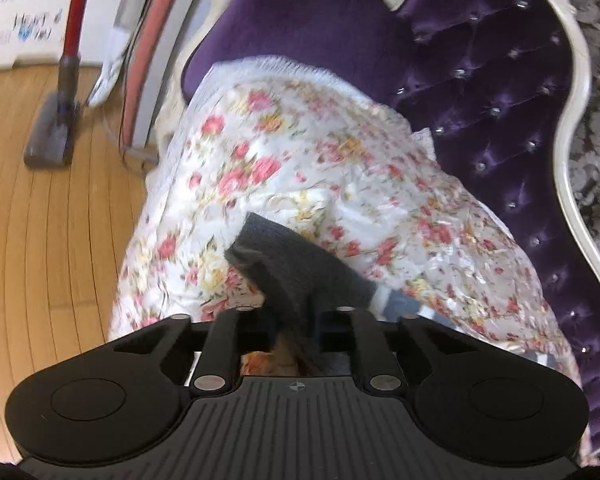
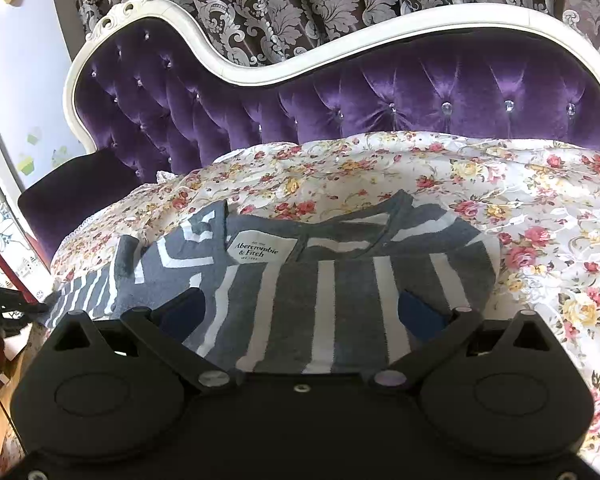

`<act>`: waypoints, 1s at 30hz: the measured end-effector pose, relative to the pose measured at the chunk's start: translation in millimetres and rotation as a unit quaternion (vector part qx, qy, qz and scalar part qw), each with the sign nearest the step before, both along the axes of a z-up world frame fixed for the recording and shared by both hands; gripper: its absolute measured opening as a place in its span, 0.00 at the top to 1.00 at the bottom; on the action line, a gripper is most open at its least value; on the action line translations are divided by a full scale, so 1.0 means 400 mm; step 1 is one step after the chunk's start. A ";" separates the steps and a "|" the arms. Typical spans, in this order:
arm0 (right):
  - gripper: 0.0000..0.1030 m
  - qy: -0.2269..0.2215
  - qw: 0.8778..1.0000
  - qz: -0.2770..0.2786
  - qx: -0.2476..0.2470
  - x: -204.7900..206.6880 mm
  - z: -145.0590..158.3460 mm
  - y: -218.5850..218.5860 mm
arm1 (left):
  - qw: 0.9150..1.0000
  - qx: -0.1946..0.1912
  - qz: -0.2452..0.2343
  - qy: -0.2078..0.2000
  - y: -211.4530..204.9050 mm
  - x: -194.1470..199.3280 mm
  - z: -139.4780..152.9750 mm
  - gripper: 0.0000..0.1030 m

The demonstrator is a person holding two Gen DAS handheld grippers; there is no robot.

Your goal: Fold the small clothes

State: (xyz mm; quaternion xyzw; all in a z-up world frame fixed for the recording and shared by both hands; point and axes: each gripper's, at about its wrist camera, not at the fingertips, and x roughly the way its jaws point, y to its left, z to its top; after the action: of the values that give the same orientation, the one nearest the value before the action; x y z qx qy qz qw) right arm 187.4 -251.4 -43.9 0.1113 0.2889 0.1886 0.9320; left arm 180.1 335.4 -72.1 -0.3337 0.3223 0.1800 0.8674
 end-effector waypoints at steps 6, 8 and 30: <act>0.01 -0.001 1.000 -0.004 0.010 -0.005 0.006 -0.010 | 0.997 0.063 -0.038 -0.007 -0.063 0.000 0.120 0.91; 0.01 -0.001 1.000 -0.005 0.015 -0.008 0.009 -0.014 | 0.996 0.084 -0.043 -0.003 -0.079 0.004 0.157 0.91; 0.01 -0.014 0.999 -0.002 0.046 -0.028 0.035 -0.022 | 0.970 0.145 -0.166 -0.100 -0.348 0.014 0.392 0.95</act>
State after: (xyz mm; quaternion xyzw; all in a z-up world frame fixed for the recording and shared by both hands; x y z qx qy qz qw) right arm 176.1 -260.2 -30.0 0.1521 0.2671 0.2013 0.9301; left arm 185.5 196.4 84.9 -0.1623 0.2552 0.0445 0.9521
